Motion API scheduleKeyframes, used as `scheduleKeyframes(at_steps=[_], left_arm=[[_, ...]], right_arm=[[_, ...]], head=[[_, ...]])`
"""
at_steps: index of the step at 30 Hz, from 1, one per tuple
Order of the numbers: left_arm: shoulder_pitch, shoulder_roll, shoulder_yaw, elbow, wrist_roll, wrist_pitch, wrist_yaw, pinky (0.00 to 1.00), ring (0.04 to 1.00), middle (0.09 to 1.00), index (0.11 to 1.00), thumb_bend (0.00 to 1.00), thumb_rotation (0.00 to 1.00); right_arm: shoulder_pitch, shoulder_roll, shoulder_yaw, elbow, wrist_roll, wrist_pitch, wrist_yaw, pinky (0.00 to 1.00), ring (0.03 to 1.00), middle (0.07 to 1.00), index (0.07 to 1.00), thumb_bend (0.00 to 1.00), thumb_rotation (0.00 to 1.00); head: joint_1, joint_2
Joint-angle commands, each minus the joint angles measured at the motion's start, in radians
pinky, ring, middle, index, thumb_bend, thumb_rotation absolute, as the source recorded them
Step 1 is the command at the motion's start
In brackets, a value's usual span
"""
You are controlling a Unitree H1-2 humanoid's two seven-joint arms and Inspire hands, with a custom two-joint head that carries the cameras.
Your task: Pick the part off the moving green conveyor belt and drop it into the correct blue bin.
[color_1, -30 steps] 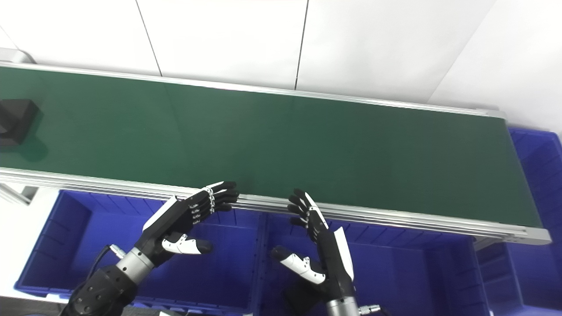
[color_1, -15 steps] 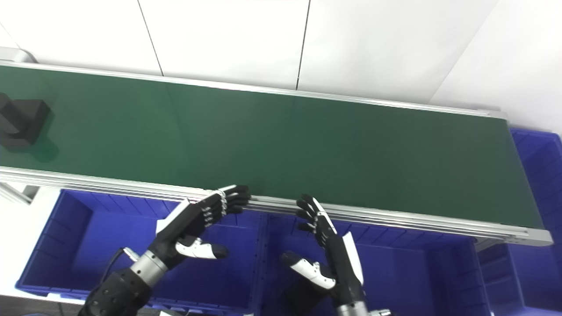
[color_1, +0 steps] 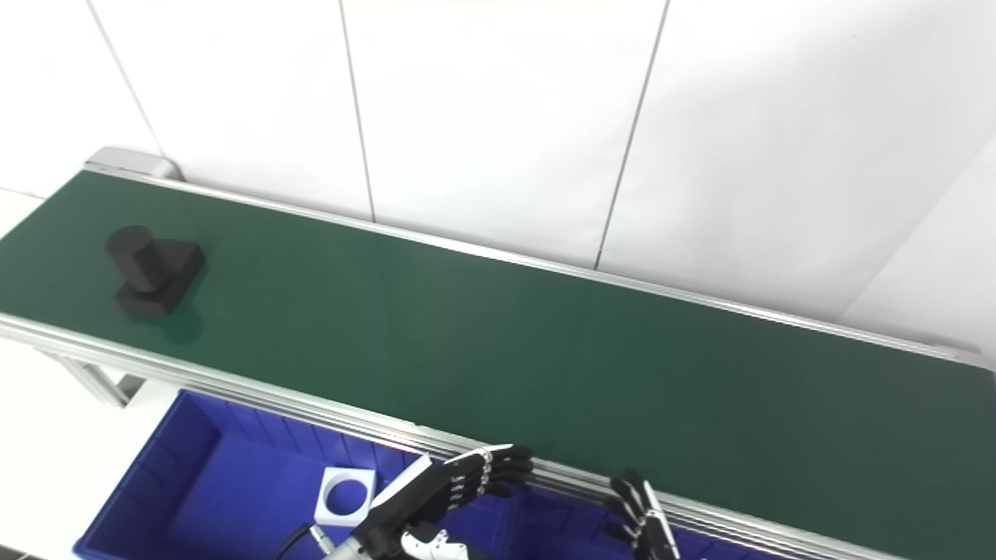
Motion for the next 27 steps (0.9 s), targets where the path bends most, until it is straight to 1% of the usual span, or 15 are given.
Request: scheduleKeyframes(at_steps=[1, 5, 7, 16, 20, 27], left_arm=[[-0.020, -0.019, -0.009, 0.000, 0.014, -0.049, 0.019, 0.80, 0.831, 0.842, 0.842, 1.00, 0.48], [-0.029, -0.026, -0.013, 0.012, 0.018, -0.045, 0.025, 0.79, 0.826, 0.837, 0.837, 1.00, 0.47], [-0.032, -0.028, -0.014, 0.014, 0.013, -0.045, 0.025, 0.79, 0.820, 0.835, 0.834, 1.00, 0.45], [-0.049, -0.033, -0.016, 0.048, 0.022, -0.056, 0.041, 0.77, 0.815, 0.830, 0.830, 1.00, 0.45], [-0.056, -0.036, -0.017, 0.057, 0.020, -0.059, 0.042, 0.77, 0.811, 0.827, 0.828, 1.00, 0.43], [-0.061, -0.041, -0.022, 0.067, 0.025, -0.069, 0.052, 0.77, 0.809, 0.826, 0.825, 1.00, 0.44]], right_arm=[[-0.009, -0.008, -0.010, -0.002, 0.011, -0.060, 0.007, 0.78, 0.860, 0.909, 0.964, 0.70, 0.68], [-0.015, -0.012, -0.016, 0.013, 0.022, -0.055, 0.014, 0.80, 0.873, 0.918, 0.972, 0.70, 0.69], [-0.019, -0.012, -0.018, 0.019, 0.025, -0.056, 0.017, 0.81, 0.879, 0.922, 0.977, 0.70, 0.69], [-0.031, -0.011, -0.029, 0.044, 0.041, -0.065, 0.029, 0.82, 0.890, 0.930, 0.992, 0.68, 0.69], [-0.038, -0.012, -0.034, 0.057, 0.049, -0.074, 0.033, 0.82, 0.895, 0.933, 0.996, 0.67, 0.68], [-0.041, -0.016, -0.041, 0.050, 0.055, -0.079, 0.035, 0.81, 0.898, 0.939, 1.000, 0.69, 0.71]], head=[[0.028, -0.017], [0.054, -0.034], [0.058, -0.039], [0.074, -0.069], [0.081, -0.070], [0.088, -0.065]])
